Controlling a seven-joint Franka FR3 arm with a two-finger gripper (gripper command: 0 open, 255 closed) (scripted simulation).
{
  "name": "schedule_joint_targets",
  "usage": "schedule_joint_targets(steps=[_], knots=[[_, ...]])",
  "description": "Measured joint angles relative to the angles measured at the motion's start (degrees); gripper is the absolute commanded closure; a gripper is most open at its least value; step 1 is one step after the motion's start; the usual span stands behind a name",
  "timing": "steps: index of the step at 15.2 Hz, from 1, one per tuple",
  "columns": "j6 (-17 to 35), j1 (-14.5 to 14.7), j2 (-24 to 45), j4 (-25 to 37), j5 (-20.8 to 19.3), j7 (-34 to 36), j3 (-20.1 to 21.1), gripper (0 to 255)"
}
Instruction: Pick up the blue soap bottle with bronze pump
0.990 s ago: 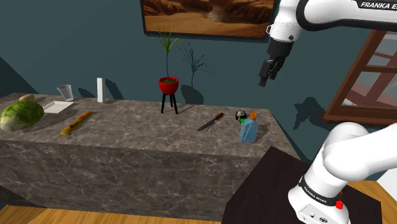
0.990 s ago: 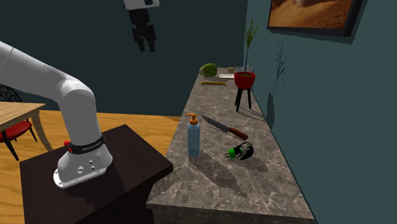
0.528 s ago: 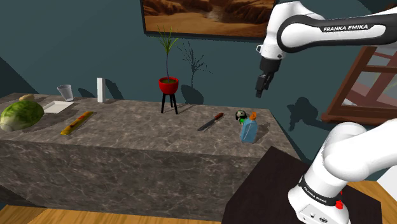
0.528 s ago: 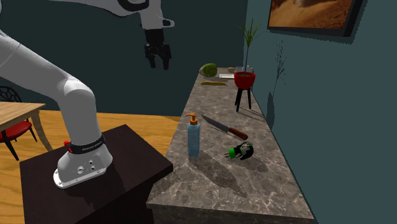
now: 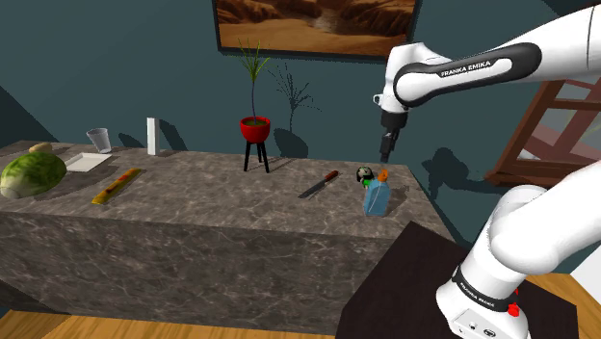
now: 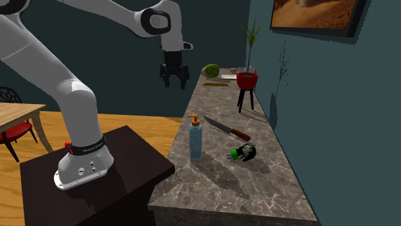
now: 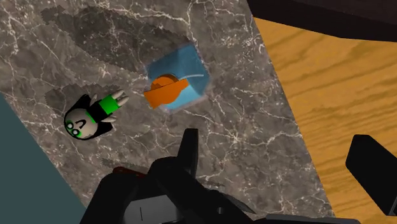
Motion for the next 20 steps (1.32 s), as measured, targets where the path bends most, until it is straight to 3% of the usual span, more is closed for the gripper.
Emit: schedule_joint_targets(steps=[7,14,20], knots=[[10.01,0.18,14.35,1.28,-1.11,-9.97,-5.3,0],[18.32,-0.21,30.61,6.08,1.04,-20.05,-7.96,0],[23.05,-0.6,35.91,6.09,2.4,-21.53,-7.86,0]])
